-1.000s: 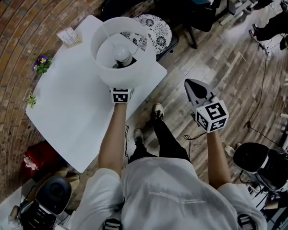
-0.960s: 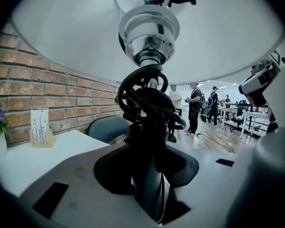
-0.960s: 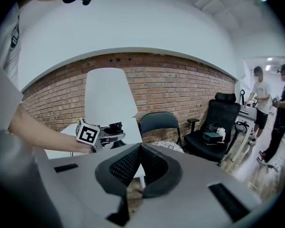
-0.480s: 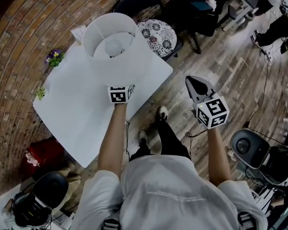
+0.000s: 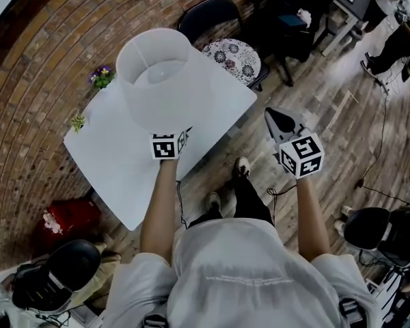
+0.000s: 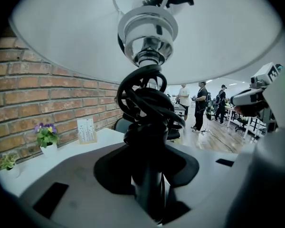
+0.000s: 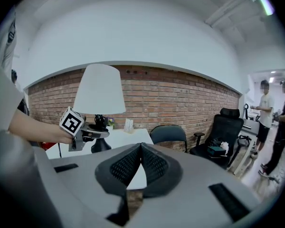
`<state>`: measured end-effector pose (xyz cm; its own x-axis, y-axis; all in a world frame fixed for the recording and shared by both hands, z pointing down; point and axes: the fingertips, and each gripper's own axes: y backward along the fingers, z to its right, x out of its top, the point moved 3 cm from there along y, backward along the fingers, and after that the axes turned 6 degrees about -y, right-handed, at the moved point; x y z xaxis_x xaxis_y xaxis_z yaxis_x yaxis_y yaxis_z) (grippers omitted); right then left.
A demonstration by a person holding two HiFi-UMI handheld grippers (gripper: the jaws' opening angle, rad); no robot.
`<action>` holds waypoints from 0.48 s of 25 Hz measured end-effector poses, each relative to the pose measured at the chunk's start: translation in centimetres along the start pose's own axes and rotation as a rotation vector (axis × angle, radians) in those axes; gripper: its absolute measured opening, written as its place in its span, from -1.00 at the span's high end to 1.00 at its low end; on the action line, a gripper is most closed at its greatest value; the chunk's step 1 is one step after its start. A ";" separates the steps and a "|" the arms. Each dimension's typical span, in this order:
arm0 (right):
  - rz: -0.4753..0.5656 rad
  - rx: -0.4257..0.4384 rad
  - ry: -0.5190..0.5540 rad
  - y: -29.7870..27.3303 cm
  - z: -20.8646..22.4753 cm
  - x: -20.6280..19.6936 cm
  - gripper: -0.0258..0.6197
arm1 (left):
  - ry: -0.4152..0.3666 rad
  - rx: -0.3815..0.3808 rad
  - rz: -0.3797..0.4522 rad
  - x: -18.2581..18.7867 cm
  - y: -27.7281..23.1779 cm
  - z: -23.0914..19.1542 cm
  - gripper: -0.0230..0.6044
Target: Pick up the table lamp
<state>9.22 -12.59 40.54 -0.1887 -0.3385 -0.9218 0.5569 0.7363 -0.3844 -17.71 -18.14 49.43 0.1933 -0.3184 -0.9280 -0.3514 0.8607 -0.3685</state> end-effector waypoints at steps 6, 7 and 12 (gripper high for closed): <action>0.077 0.005 -0.006 1.8 -2.8 1.7 0.92 | -0.033 0.024 0.013 0.9 6.2 -0.4 0.51; 0.082 0.009 0.001 2.0 -3.4 1.9 0.92 | -0.037 0.026 0.015 1.1 7.3 -0.3 0.51; 0.096 0.042 0.039 2.7 -6.2 2.8 0.92 | -0.056 0.032 0.046 3.1 12.2 -0.1 0.51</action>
<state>5.14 -7.91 36.56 -0.1637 -0.2437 -0.9559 0.6069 0.7391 -0.2924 -21.51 -8.70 42.05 0.2286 -0.2562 -0.9392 -0.3317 0.8865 -0.3225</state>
